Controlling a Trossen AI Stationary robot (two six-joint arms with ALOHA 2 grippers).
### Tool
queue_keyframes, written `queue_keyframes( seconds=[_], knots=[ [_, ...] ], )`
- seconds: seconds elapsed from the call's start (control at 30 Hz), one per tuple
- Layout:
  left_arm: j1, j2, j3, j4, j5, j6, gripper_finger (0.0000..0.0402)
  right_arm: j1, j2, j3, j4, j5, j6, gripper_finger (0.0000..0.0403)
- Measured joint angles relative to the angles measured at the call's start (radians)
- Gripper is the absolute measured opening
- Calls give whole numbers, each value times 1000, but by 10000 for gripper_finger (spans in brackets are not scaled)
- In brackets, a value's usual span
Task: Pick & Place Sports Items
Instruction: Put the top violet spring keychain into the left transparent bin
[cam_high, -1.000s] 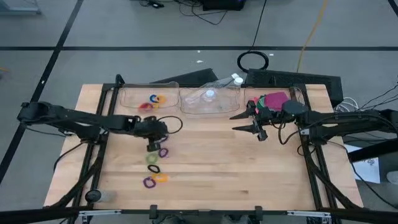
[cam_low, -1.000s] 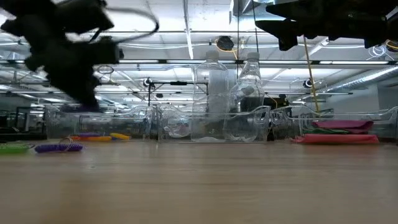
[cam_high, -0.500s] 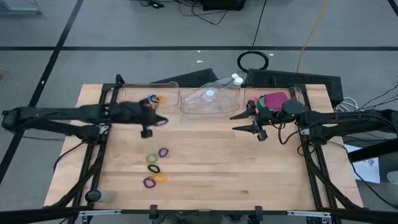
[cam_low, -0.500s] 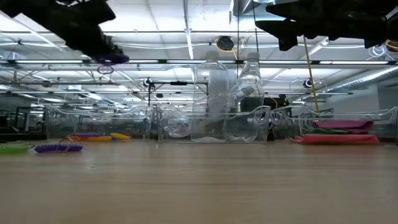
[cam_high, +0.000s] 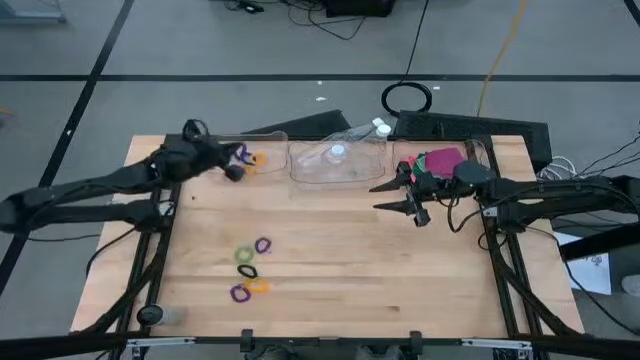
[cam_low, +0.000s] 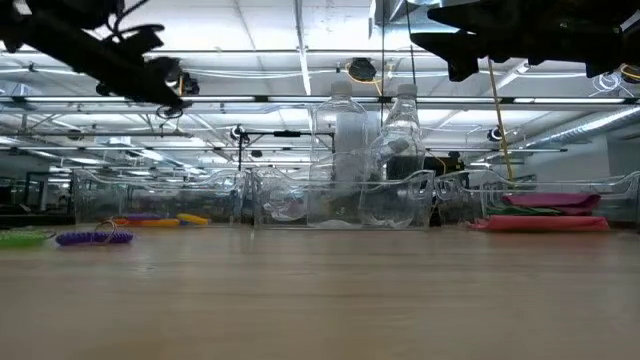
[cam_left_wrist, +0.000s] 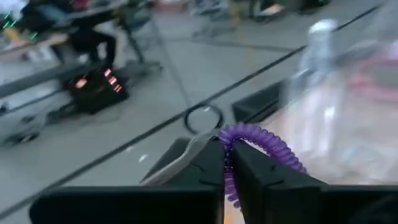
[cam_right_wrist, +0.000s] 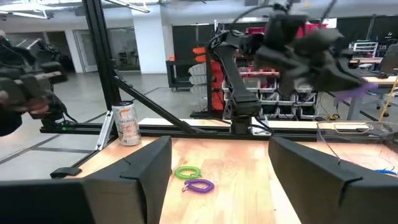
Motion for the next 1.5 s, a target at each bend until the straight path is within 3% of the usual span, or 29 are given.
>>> queue_keyframes(
  seconds=[0.33,0.83,1.23,1.5],
  knots=[
    [140,95,-49,31,-31,-159,23,0,0,0,-3,0,-19,196],
    [227,353,-49,52,-30,-298,26,0,0,0,-5,0,-19,196],
    [272,393,-49,54,-30,-304,29,0,0,0,-8,0,-19,196],
    [294,393,-49,49,-29,-323,106,0,0,0,-8,0,-19,196]
  ],
)
